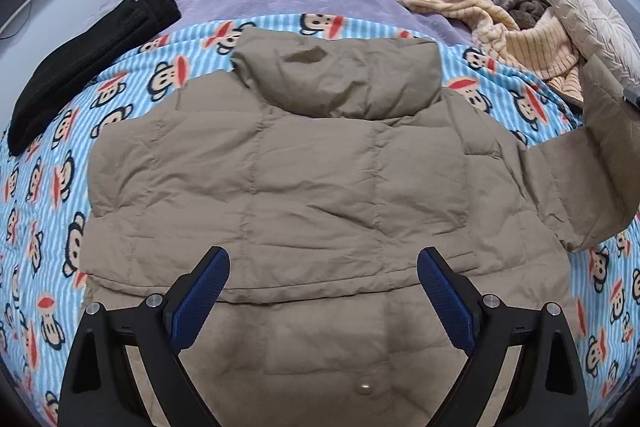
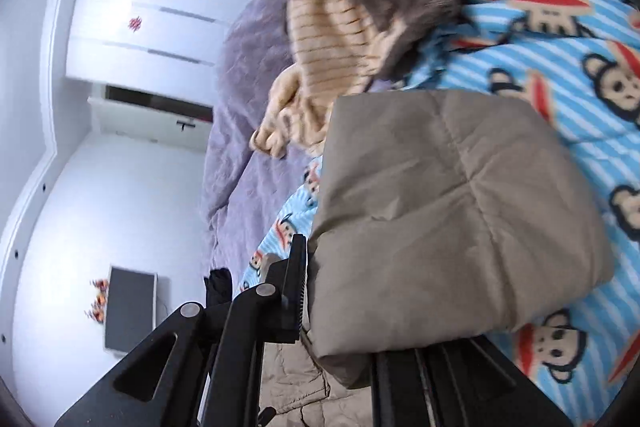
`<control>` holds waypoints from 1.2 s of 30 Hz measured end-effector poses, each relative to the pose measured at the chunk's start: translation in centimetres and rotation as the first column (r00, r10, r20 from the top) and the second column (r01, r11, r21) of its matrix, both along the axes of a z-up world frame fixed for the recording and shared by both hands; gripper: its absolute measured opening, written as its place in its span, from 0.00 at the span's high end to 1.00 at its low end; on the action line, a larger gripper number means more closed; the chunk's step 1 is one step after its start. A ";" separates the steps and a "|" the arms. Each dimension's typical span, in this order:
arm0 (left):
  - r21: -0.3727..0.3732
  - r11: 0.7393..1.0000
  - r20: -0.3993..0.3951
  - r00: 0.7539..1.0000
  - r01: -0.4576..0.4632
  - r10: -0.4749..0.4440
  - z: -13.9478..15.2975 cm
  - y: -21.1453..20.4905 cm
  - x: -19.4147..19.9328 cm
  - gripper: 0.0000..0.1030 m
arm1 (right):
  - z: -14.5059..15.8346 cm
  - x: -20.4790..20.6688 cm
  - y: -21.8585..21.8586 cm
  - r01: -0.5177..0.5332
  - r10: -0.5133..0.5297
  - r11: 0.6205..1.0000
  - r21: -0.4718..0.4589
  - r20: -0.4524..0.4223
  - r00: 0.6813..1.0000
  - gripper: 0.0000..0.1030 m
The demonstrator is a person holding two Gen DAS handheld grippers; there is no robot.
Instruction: Fold large clothes
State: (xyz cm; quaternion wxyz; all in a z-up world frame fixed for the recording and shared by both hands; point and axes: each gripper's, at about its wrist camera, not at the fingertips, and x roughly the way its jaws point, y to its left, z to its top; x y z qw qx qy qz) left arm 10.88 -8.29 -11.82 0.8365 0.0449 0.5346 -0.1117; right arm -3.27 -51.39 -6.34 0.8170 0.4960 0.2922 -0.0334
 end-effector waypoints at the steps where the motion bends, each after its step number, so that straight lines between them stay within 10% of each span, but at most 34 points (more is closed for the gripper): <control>1: 0.005 1.000 0.005 1.000 -0.011 0.011 -0.1 1.0 0.3 0.07 | 0.7 1.4 2.1 -0.046 0.046 0.998 -0.043 0.002 0.999 0.89; 7: 0.009 0.998 0.037 0.997 -0.070 0.070 -0.3 5.9 1.7 0.07 | 1.7 8.2 16.0 -0.330 0.315 0.895 -0.299 -0.100 0.944 0.89; 15: 0.018 0.996 0.027 0.996 -0.091 0.090 -2.0 8.9 2.5 0.07 | -6.5 9.9 28.1 -0.555 0.437 0.738 -0.384 -0.356 0.826 0.89; 25: -0.064 0.995 -0.007 0.997 -0.072 0.071 -2.8 6.1 4.4 0.07 | -12.0 9.2 26.5 -0.523 0.368 0.807 -0.273 -0.459 0.808 0.86; 30: -0.089 0.993 -0.012 0.997 -0.075 0.074 -2.8 6.5 5.3 0.07 | -9.4 7.6 25.7 -0.484 0.369 0.842 -0.239 -0.400 0.839 0.26; 36: -0.094 0.993 -0.016 0.997 -0.077 0.076 -2.9 8.4 6.4 0.07 | -7.6 4.6 19.7 -0.282 0.220 0.946 -0.159 -0.325 0.920 0.26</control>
